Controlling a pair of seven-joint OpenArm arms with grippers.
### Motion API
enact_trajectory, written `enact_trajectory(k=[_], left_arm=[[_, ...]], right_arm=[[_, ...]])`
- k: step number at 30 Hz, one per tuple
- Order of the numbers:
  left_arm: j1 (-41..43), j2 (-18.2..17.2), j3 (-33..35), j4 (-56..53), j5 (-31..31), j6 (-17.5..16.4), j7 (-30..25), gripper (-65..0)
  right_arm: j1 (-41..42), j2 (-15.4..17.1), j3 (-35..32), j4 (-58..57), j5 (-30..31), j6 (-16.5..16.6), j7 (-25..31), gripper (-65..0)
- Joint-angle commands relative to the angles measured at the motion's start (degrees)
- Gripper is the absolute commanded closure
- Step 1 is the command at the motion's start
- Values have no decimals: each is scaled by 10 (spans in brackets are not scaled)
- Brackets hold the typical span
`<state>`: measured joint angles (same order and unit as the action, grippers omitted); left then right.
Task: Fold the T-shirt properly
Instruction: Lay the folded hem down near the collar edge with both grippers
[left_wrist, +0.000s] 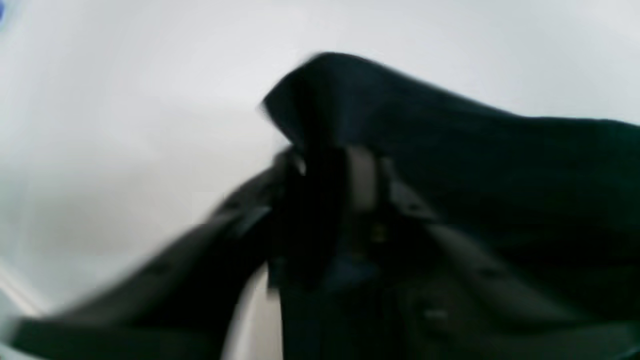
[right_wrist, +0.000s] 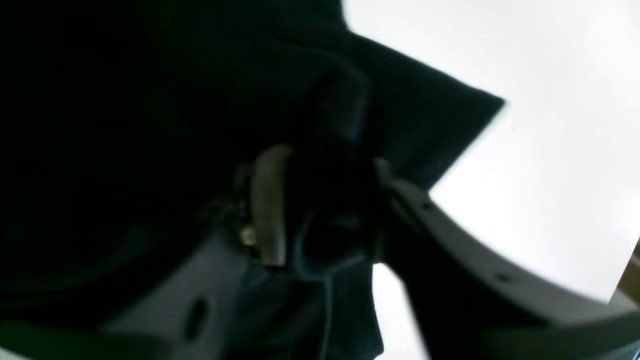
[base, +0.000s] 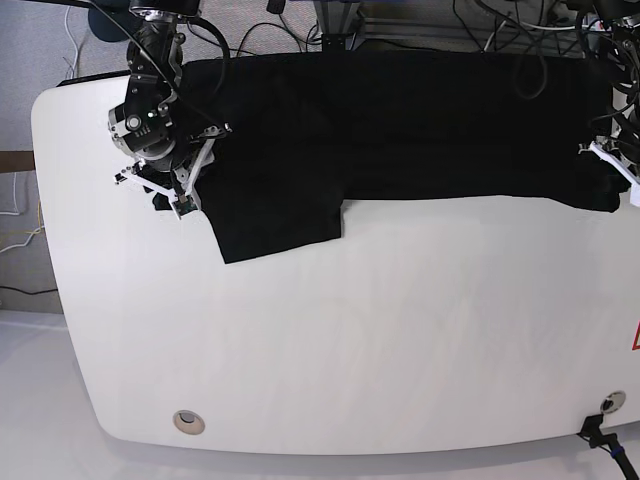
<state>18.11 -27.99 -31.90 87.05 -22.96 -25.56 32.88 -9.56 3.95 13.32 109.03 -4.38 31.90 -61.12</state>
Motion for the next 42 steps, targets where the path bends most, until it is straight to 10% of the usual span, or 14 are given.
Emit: enact_trajectory(k=[1,14,42], left_arm=[[-2,-14,-8,9,-4,1,14,-268],[-6,-27,-86,57,-6,1,35,-271],[-186,-34,104,-226,-3,0,19,-340]], right_arm=[[-2,-3,2,9,-3,-2,4,-327],[14,-18,2,5,-3,-2,5,-348],[14,-20,26,-9,44,-6,8,-348]])
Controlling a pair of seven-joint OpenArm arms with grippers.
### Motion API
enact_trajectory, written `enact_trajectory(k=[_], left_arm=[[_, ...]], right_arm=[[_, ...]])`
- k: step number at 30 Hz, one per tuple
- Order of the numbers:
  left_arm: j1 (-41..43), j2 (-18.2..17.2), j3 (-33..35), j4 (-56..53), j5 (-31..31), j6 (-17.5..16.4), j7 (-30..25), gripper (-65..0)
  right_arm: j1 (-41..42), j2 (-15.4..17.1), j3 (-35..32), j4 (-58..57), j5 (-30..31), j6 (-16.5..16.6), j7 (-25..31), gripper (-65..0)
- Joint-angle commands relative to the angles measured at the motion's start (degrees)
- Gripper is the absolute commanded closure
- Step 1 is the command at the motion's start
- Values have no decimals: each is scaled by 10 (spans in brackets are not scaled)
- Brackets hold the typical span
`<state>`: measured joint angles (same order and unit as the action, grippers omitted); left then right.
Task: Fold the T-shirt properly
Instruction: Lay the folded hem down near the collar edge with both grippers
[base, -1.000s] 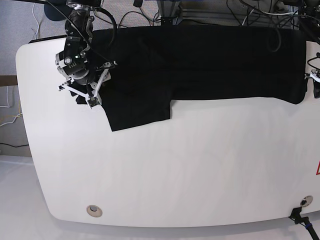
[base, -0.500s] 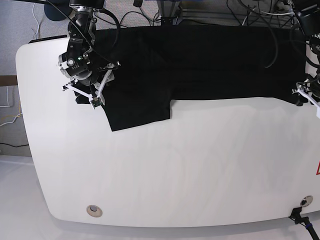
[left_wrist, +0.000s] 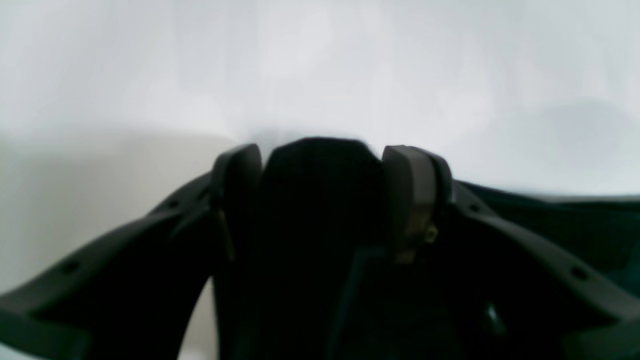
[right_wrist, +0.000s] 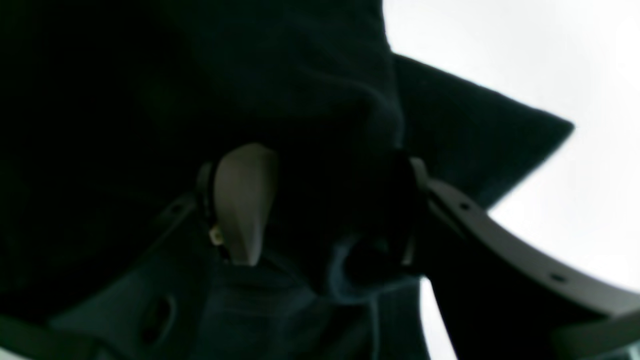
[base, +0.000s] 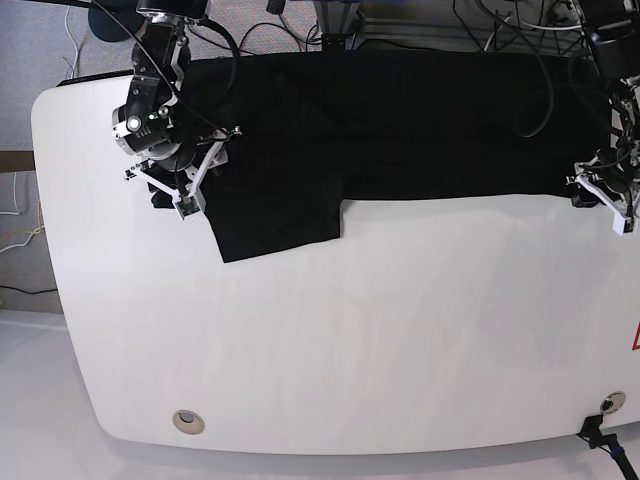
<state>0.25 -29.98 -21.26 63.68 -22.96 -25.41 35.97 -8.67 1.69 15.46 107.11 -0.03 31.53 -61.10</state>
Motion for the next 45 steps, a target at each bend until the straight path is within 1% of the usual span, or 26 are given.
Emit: enact_trajectory(k=[1,3,5,8,9,10,12,14,16,18,21,24,29,31,36,37,39,41,43,45], left_arm=[[-6,-14,-2,7,-3,-1,-12,-305],[-6,-14,-5,7,-4,-1,-13,-167],[-6,-14,-7,7,-6,-1,-13,0],[-6,-14,-7,12,-6,-5,-13,0],[-6,-14,-9,16,-6,-17,-13,0],[-5,-14,-19,34,-6,-37,-13,0],[25,-14,-61,78,-6,-82,-13,0],[49,-8,-99,128,-6,-115,-10,0],[69,8,-130,170,-6,-135,-10,0],[107,12,-163,204,-6,-146,-8,0],[155,15,-191,248,-6,-146,-8,0],[205,15,-209,269,-6,-146,-8,0],[256,40,-252,287,-6,-146,-8,0],[268,42,-253,285,-5,-146,-8,0],[291,44,-236,281,-3,-145,-8,0],[293,44,-233,278,-3,-138,-8,0],[293,44,-231,262,-3,-108,-8,-106],[290,44,-225,244,-3,-87,-8,-173],[288,39,-202,217,-3,-71,-8,-186],[282,26,-174,193,-3,-53,-8,-189]], right_arm=[[5,3,5,10,1,-2,7,-348],[5,3,5,10,1,-2,7,-348],[6,3,5,10,1,-2,7,-348],[6,3,5,10,1,-2,7,-348],[6,3,5,10,1,-2,7,-348],[6,3,5,9,1,-2,7,-348],[6,3,5,8,1,-2,7,-348],[6,3,5,8,1,-2,7,-348],[11,3,5,7,1,-3,7,-348],[13,3,5,7,1,-3,7,-348],[14,3,5,7,1,-3,7,-348],[14,3,4,6,1,-3,7,-348],[15,-1,4,-12,1,-3,7,-348],[15,-9,4,-12,1,-3,7,-348],[14,-10,3,-12,1,-3,7,-348],[14,-10,3,-12,1,-3,7,-348],[14,-10,3,-12,1,-3,7,-348],[14,-10,3,-12,1,-3,7,-348],[14,-10,4,-12,1,-3,7,-348],[14,-10,4,-10,1,-3,7,-348]])
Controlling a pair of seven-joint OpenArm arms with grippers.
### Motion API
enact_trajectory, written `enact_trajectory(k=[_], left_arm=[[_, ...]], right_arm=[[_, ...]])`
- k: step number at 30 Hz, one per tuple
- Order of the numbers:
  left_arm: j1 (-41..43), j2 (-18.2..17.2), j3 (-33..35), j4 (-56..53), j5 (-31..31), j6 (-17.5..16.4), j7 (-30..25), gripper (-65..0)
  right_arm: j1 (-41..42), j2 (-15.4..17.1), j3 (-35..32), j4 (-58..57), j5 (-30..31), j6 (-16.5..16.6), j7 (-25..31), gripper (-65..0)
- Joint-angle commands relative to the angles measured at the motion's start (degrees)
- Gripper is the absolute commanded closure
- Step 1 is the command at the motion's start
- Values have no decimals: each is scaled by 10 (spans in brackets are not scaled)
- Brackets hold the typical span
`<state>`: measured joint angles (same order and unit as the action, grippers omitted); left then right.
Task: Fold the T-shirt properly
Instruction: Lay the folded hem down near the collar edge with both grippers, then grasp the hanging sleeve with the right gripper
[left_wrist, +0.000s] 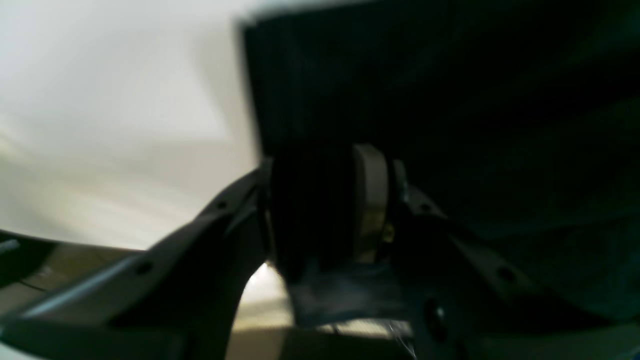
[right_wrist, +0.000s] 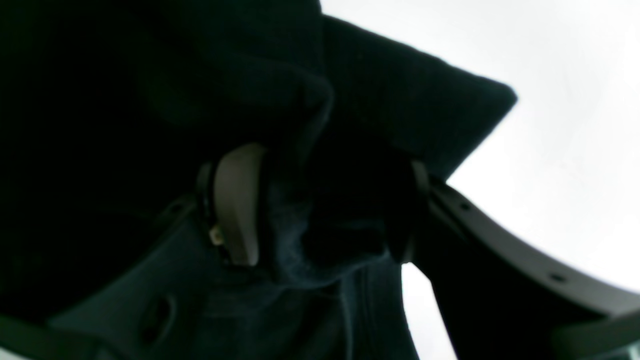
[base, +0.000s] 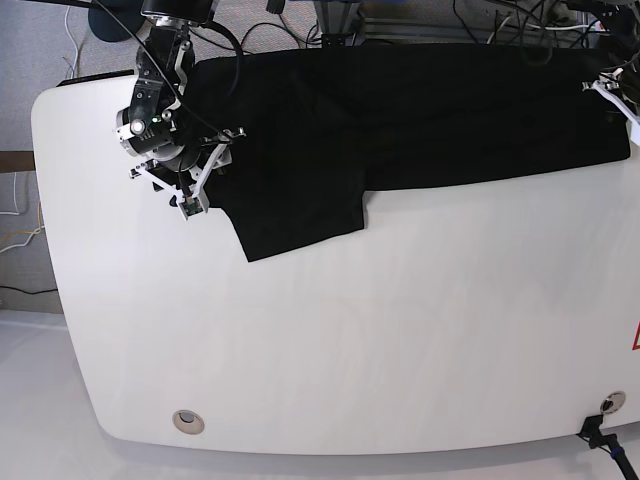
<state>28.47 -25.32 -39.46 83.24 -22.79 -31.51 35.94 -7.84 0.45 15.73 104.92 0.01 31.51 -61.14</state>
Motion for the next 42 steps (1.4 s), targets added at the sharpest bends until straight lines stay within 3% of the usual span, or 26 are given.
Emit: enact_trajectory(k=[1,4,8,11,18,24,34,42], left_arm=[[-7,-26,22,-14,-5,14,-8,-190],[-12,-28,38,-20,-8,13,-8,-192],[-13,-27,-8,-19,-24,8,-9,-192],[-16,-35,-14,-19,-30,-26,-9,-192],[-64,-44,56,-66,-28,-26,-8,-192],[-115,-40,86,-128,51,-26,-10,-188],[-220,-42,157,-190,52,-26,-12,-188],[-239,-44,175,-187,52,-26,-11,-189]], right_arm=[[6,2,1,12,0,-3,8,-348],[6,2,1,12,0,-3,8,-348],[6,2,1,13,0,-3,8,-348],[6,2,1,13,0,-3,8,-348],[14,2,1,11,0,-3,8,-348],[22,2,2,11,0,-3,8,-348],[23,2,2,10,0,-3,8,-348],[48,2,2,10,0,-3,8,-350]])
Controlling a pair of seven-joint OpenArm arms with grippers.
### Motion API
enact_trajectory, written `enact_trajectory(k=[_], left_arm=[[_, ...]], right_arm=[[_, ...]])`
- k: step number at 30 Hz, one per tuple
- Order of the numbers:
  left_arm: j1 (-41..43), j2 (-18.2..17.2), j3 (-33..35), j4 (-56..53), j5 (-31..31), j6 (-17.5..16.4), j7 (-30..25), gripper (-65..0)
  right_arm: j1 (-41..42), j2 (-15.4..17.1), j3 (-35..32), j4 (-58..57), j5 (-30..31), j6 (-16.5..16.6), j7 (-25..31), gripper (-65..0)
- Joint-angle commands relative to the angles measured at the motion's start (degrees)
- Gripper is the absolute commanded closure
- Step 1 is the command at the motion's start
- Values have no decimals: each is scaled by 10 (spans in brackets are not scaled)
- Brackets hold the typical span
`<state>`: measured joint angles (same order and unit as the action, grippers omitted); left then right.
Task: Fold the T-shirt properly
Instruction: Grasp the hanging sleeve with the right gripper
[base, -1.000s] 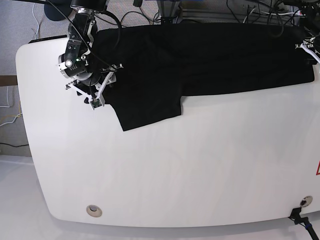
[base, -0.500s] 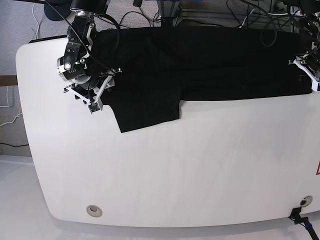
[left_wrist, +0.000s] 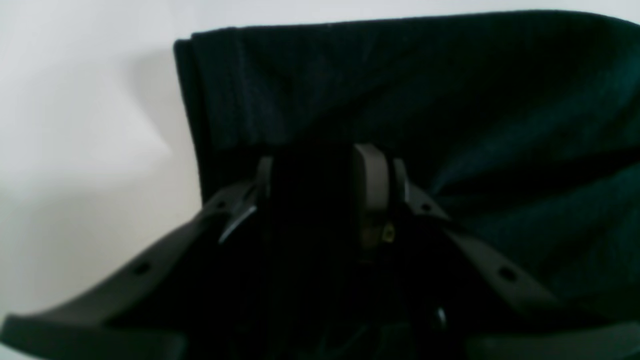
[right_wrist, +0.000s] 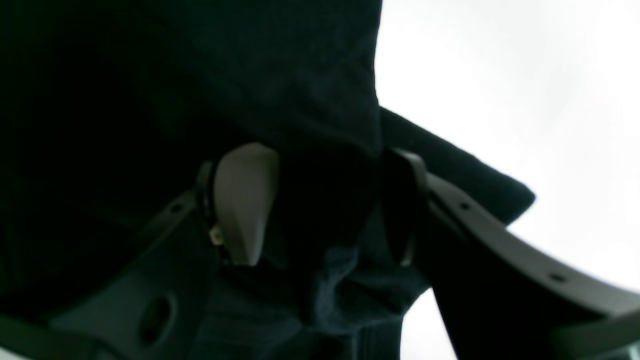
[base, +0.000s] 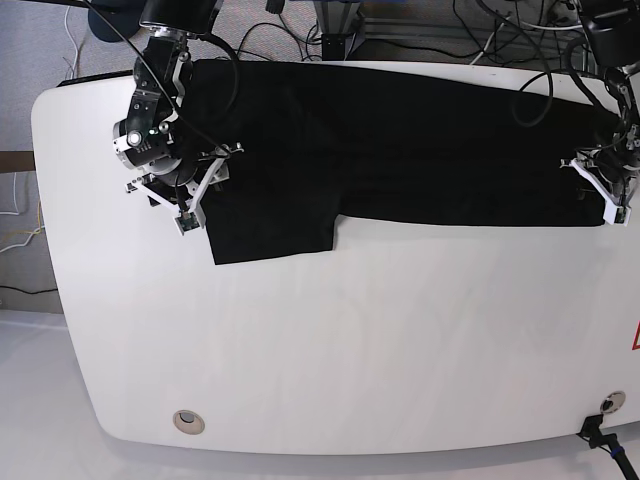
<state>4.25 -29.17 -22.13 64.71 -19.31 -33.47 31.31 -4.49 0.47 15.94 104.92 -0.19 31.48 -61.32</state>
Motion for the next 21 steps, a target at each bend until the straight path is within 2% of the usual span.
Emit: enact_trajectory(k=[1,3,7,11,14,18,21], left_arm=[[4,-7,2,-1,17,-6,35,-189],[4,-19,2,-1,17,-6,35,-189],[4,-20,2,0,16,-7,35,-189],[4,-20,2,0,14,-8,35,-189],[4,-20,0,0,13,-9,35,-189],[3,-19,-46,29,7,-9,34,-190],[4,-19,-71,59,-17,-9,34,-197]], right_arm=[[16,3,0,12,2,-2,10,-352],[38,3,0,26,-1,-3,9,-353],[101,3,0,21,-2,-3,9,-355],[175,4,24,-85,2,-3,13,-355],[202,4,40,-165,2,-2,72,-355],[226,5,85,-257,3,2,103,-355],[226,5,93,-295,3,2,135,-355]])
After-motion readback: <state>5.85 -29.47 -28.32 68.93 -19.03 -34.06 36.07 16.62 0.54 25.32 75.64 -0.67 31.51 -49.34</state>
